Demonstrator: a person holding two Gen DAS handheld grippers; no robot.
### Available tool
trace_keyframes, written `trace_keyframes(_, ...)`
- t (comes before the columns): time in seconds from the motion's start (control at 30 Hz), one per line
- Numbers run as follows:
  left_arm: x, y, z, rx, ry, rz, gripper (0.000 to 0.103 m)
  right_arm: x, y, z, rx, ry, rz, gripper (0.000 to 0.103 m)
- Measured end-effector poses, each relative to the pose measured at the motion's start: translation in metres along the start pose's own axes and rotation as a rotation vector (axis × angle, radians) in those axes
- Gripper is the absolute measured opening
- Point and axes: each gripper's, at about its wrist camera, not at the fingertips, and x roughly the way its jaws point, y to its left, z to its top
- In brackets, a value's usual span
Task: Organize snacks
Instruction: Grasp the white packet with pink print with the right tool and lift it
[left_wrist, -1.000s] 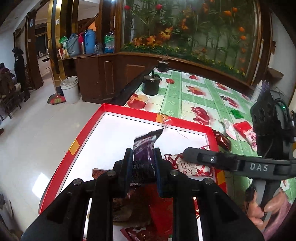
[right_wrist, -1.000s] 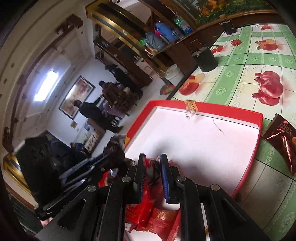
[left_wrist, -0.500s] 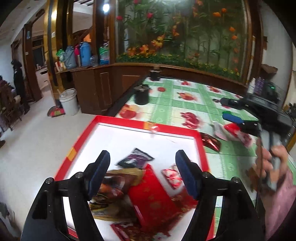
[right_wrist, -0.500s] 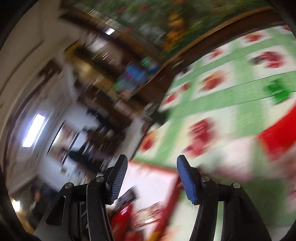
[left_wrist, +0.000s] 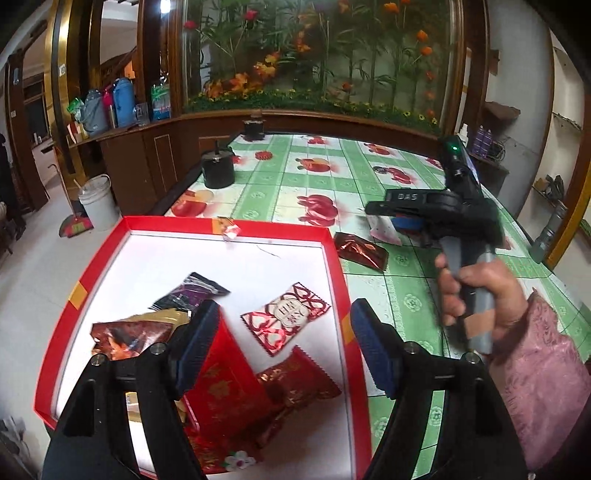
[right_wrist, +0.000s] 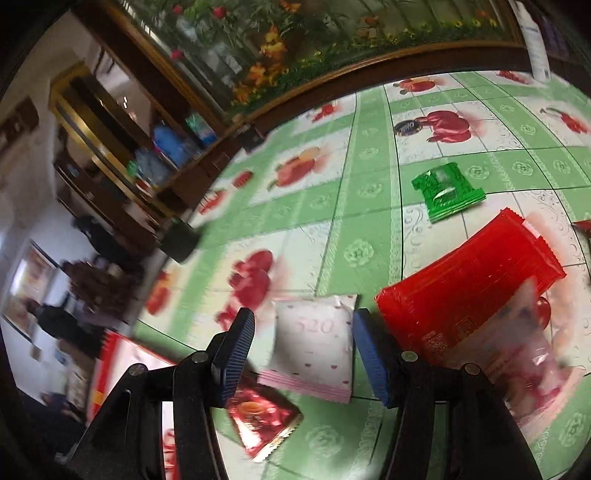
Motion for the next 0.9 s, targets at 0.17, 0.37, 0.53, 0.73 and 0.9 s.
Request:
trace_keyframes(0.17, 0.002, -0.008, 0.000, 0.002, 0.021, -0.014, 0.073, 0.006, 0.015, -0.006, -0.142, 0.012, -0.134, 0.044)
trace_keyframes(0.37, 0.008, -0.026, 0.006, -0.001, 0.059, -0.047, 0.073, 0.003, 0.029, -0.012, -0.226, 0.073, -0.186, 0.038)
trace_keyframes(0.53, 0.015, -0.058, 0.027, 0.029, 0.072, -0.100, 0.073, -0.052, -0.001, 0.011, -0.098, 0.027, 0.046, 0.037)
trace_keyframes(0.73, 0.042, -0.122, 0.057, 0.064, 0.104, -0.155, 0.073, -0.130, -0.100, 0.037, 0.089, -0.146, 0.092, 0.037)
trace_keyframes(0.9, 0.089, -0.180, 0.069, 0.028, 0.178, -0.148, 0.074, -0.143, -0.186, 0.033, 0.268, -0.129, -0.003, 0.037)
